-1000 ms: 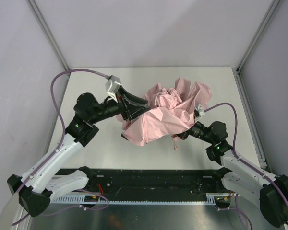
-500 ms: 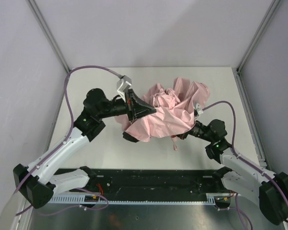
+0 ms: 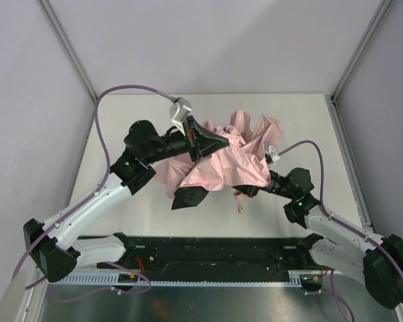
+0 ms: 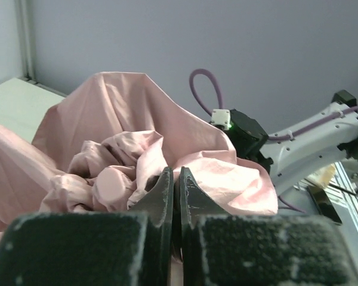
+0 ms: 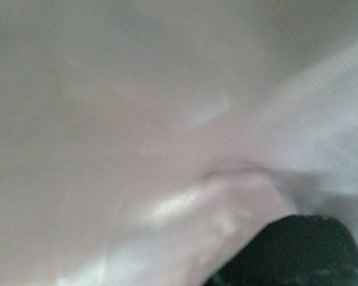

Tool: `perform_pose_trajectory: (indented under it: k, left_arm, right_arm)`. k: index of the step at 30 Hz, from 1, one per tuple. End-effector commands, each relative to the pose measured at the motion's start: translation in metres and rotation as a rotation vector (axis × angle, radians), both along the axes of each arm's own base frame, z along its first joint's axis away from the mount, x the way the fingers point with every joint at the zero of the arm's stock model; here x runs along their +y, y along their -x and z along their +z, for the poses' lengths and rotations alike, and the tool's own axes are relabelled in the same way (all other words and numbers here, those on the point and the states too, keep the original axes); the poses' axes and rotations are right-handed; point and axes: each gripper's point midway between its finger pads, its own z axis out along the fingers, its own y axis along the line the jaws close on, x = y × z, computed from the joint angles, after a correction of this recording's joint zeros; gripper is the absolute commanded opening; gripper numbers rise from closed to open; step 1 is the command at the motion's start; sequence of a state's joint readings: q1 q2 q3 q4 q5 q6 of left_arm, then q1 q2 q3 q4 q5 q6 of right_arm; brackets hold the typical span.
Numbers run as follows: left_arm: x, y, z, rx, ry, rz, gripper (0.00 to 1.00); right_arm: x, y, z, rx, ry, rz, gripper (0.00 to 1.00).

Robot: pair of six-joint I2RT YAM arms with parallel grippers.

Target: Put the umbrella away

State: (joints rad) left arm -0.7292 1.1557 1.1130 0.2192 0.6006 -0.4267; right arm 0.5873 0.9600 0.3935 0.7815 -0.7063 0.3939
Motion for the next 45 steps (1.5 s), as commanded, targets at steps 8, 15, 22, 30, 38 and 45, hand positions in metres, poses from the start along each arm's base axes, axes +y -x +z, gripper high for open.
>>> perform_pose_trajectory:
  k: [8, 15, 22, 30, 38, 45]
  left_arm:
    - [0.020, -0.014, 0.024, -0.118, 0.059, 0.152, 0.71]
    - [0.067, 0.002, 0.030, -0.136, 0.073, 0.205, 0.97]
    - [0.080, 0.018, 0.010, -0.144, -0.039, -0.068, 0.99]
    - [0.055, 0.027, 0.002, -0.163, -0.077, -0.250, 0.99]
    - [0.046, 0.020, 0.000, -0.186, -0.101, -0.294, 0.99]
    - [0.033, 0.022, -0.004, -0.169, -0.112, -0.414, 0.99]
  right_arm:
    - [0.000, 0.005, 0.055, -0.087, -0.143, 0.070, 0.00]
    - [-0.005, 0.000, 0.050, -0.066, -0.133, 0.074, 0.00]
    - [-0.008, 0.010, 0.047, -0.103, -0.102, 0.146, 0.00]
    - [-0.007, 0.014, 0.049, -0.101, -0.087, 0.186, 0.00]
    - [-0.006, 0.025, 0.043, -0.102, -0.046, 0.259, 0.00]
    - [0.000, 0.038, 0.042, -0.109, -0.021, 0.330, 0.00]
